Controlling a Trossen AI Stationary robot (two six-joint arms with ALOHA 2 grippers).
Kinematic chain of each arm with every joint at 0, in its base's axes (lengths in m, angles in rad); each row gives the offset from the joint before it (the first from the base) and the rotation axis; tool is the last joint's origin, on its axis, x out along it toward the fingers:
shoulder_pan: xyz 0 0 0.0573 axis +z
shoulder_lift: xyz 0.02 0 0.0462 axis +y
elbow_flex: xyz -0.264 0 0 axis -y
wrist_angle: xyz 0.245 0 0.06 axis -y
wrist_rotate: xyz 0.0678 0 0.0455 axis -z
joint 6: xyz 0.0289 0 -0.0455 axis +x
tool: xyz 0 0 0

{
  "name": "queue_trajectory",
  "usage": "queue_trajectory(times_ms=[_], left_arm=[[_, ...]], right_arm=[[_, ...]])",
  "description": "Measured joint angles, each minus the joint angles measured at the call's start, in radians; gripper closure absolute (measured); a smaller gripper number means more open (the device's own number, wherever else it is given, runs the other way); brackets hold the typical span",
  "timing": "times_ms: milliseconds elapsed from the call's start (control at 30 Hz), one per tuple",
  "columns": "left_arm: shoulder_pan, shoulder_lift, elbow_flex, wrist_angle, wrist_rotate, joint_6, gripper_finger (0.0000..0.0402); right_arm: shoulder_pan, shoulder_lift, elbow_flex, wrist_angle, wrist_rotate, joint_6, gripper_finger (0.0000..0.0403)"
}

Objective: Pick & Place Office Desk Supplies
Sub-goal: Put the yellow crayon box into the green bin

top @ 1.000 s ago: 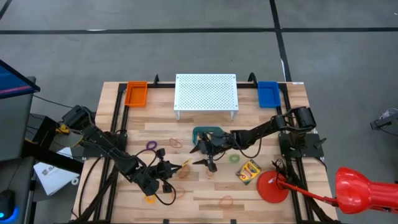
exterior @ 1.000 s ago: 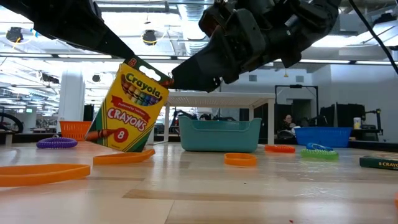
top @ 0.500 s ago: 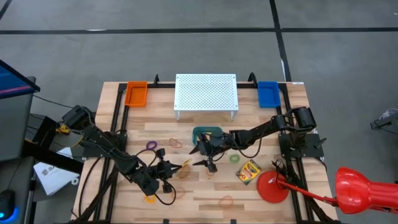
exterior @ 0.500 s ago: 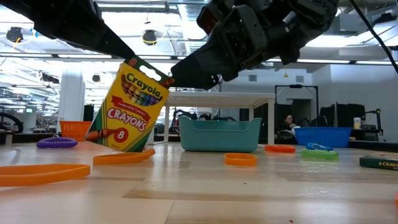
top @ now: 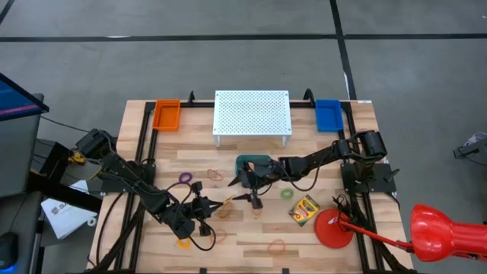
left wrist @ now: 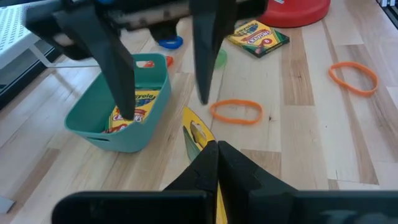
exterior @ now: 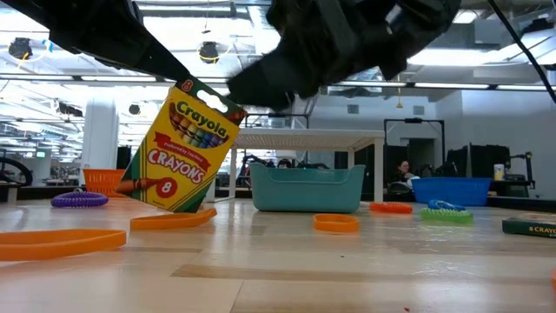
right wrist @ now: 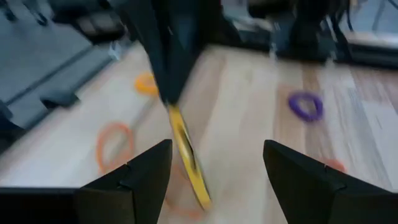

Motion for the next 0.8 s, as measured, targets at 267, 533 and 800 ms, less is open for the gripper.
queue_trajectory(times_ms=[267,533,800], left_arm=[[0.0,0.0,0.0,-0.014,0.0,-0.001,0.0401],[0.0,0.0,0.0,-0.018,0.0,-0.002,0.0401],[0.0,0.0,0.0,-0.017,0.0,-0.006,0.0401]], right_arm=[[0.005,-0.001,0.055,-0.11,-0.009,-0.013,0.0154],[-0.004,0.0,0.053,-0.254,-0.007,-0.035,0.0154],[0.009,0.0,0.053,-0.255,-0.004,-0.056,0.0154]])
